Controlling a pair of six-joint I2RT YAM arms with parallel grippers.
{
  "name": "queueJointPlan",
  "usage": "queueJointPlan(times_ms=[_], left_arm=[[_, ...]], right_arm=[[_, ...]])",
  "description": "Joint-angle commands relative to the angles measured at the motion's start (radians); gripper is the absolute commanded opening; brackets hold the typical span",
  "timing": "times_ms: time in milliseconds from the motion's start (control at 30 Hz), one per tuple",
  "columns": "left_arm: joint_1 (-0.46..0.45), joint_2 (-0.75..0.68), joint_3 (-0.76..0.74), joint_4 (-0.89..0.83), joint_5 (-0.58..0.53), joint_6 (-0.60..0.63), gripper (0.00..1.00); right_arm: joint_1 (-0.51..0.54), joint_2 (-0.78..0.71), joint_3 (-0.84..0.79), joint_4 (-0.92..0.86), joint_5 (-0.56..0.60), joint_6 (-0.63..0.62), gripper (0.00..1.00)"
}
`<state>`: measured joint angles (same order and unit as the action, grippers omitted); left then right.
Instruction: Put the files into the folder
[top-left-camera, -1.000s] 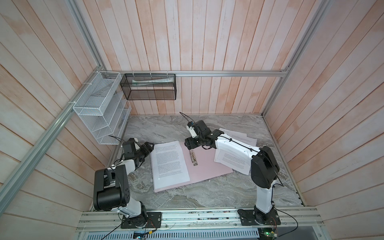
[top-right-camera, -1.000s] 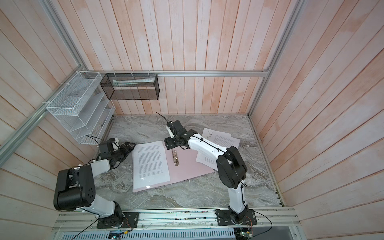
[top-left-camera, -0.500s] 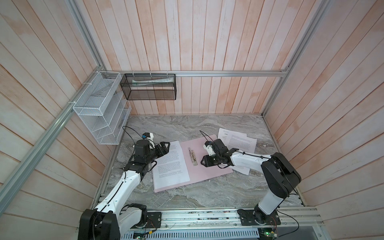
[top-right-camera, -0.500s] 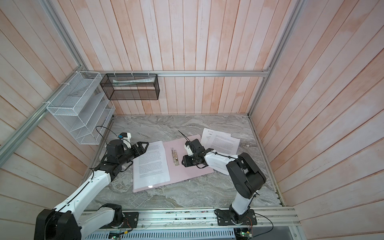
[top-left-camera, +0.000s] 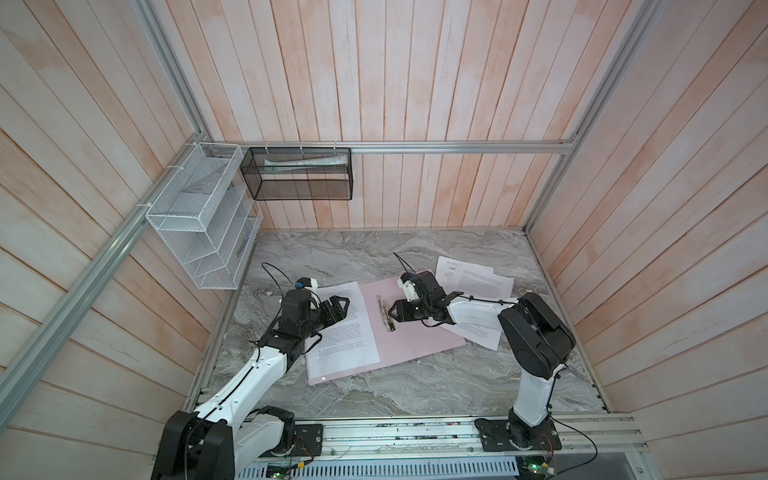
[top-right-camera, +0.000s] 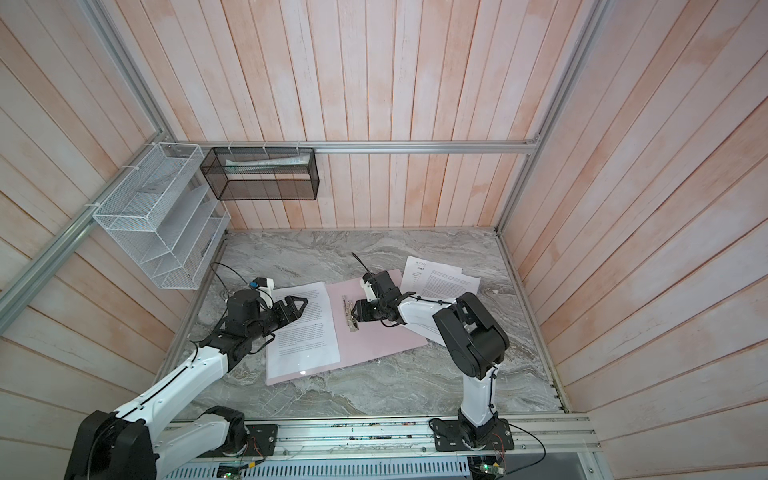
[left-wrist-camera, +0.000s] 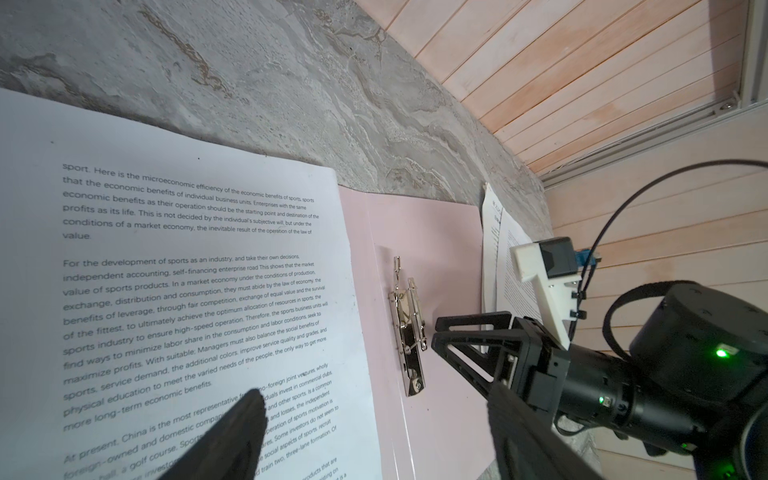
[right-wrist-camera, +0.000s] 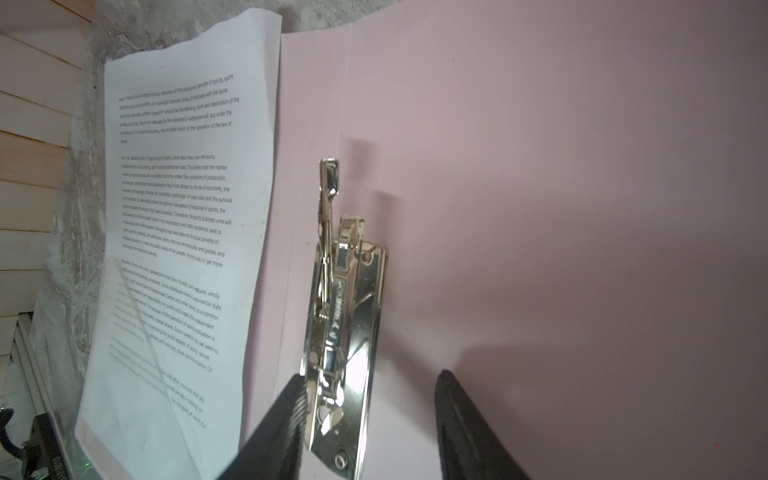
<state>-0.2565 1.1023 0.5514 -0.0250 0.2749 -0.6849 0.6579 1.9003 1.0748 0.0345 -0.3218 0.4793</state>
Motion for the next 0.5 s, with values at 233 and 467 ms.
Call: queueJointPlan(times_ms=[233,467], left_arm=[[-0.009,0.061,-0.046,0.096,0.017,-0.014,0.85],[-0.009,0.072,-0.065,0.118,0.009,-0.015,0.85]], right_arm=[[0.002,0.096,0.078,0.08,-0.11,0.075,0.43],[0.002,0.113,0.084,0.104,-0.146,0.138,0.35]])
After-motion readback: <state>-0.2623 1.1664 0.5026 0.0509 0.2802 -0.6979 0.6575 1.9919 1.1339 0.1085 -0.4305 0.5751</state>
